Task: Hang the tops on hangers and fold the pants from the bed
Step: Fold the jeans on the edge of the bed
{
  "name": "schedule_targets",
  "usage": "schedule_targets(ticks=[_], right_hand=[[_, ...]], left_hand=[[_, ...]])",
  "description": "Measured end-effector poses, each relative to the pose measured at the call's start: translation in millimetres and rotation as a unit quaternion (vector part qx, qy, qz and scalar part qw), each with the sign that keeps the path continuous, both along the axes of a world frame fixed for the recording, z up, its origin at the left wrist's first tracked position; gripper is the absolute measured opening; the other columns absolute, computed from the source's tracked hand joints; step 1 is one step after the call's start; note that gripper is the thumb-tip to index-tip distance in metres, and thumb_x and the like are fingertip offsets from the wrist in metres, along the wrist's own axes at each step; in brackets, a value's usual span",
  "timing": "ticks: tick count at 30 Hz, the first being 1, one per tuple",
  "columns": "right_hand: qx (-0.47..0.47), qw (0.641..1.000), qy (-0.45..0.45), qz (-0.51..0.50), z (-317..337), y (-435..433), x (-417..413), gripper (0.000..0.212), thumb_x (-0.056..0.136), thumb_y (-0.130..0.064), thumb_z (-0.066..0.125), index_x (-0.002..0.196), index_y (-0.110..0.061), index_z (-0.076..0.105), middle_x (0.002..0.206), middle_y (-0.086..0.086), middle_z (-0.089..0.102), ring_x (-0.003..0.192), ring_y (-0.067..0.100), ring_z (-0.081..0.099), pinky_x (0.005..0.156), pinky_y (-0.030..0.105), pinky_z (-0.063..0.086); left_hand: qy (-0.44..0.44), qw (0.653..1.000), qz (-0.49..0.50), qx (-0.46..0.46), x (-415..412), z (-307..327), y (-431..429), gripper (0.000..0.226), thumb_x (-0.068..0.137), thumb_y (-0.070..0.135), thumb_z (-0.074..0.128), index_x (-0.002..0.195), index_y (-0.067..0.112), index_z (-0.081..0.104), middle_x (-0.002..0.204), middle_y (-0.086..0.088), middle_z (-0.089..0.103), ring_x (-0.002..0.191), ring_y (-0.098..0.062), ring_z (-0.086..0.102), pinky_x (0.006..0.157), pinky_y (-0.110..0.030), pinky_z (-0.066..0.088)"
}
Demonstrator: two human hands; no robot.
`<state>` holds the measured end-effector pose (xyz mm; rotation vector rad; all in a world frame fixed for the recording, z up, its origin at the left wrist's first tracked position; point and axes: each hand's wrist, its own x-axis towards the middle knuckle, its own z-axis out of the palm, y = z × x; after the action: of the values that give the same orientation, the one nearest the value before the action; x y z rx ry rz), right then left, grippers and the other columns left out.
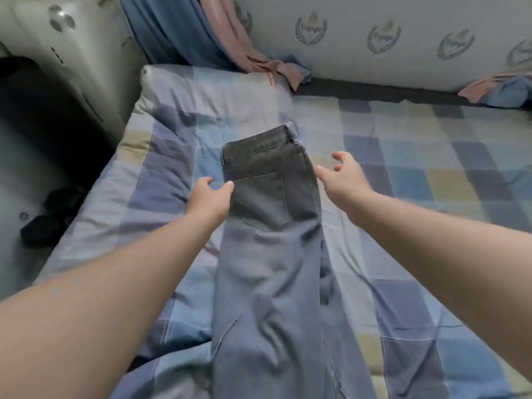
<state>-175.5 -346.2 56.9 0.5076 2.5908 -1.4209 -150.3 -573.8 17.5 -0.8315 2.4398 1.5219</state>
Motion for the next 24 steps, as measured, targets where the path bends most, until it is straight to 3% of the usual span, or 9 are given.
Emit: schedule_targets(ticks=[5,10,13,17,20,24], right_hand=[[-0.013,0.994,-0.093,0.047,-67.8,32.5,92.7,0.059,0.098,-0.031,0.060,0.151,-0.020,0.036,0.152,0.006,0.043,0.128,0.019,0.049,0.094,0.029,0.038],[-0.023,0.984,-0.161,0.071,-88.6,66.6,155.3,0.057,0.099,-0.033,0.060,0.150,-0.022,0.039,0.146,0.008,0.049,0.127,0.022,0.052,0.106,0.040,0.042],[-0.023,0.977,-0.194,0.084,-94.2,79.3,194.2,0.052,0.099,-0.031,0.060,0.147,-0.020,0.043,0.138,0.008,0.057,0.114,0.021,0.056,0.093,0.034,0.044],[-0.014,0.963,-0.248,0.101,-110.9,92.0,252.4,0.050,0.099,-0.030,0.059,0.146,-0.015,0.046,0.128,0.009,0.059,0.107,0.022,0.056,0.089,0.033,0.043],[-0.019,0.950,-0.295,0.097,-132.5,98.4,303.3,0.048,0.099,-0.030,0.060,0.143,-0.014,0.049,0.128,0.011,0.060,0.116,0.026,0.059,0.101,0.043,0.047],[-0.021,0.934,-0.348,0.083,-165.2,102.3,369.4,0.046,0.098,-0.030,0.061,0.142,-0.018,0.050,0.132,0.008,0.059,0.119,0.026,0.058,0.106,0.047,0.046]], left_hand=[[-0.077,0.997,-0.006,0.030,96.6,-64.8,29.7,0.056,0.098,0.037,0.060,0.146,0.011,0.045,0.147,-0.013,0.050,0.131,-0.028,0.051,0.109,-0.036,0.039],[-0.103,0.993,0.008,0.050,182.4,-80.6,53.8,0.046,0.097,0.027,0.064,0.137,0.006,0.053,0.135,-0.017,0.058,0.124,-0.028,0.056,0.105,-0.034,0.040],[-0.129,0.990,0.032,0.052,241.7,-87.9,63.5,0.043,0.095,0.025,0.067,0.131,0.006,0.056,0.128,-0.016,0.062,0.118,-0.028,0.059,0.105,-0.038,0.044],[-0.167,0.982,0.079,0.044,320.9,-106.5,70.2,0.040,0.093,0.020,0.069,0.127,0.002,0.057,0.124,-0.020,0.062,0.118,-0.031,0.058,0.105,-0.039,0.043],[-0.207,0.971,0.108,0.041,379.5,-128.6,70.3,0.043,0.092,0.022,0.070,0.129,0.004,0.056,0.128,-0.016,0.059,0.122,-0.028,0.055,0.100,-0.031,0.039],[-0.256,0.958,0.130,0.002,442.2,-161.5,61.8,0.054,0.087,0.032,0.074,0.133,0.013,0.051,0.132,-0.006,0.054,0.122,-0.026,0.054,0.097,-0.035,0.041]])
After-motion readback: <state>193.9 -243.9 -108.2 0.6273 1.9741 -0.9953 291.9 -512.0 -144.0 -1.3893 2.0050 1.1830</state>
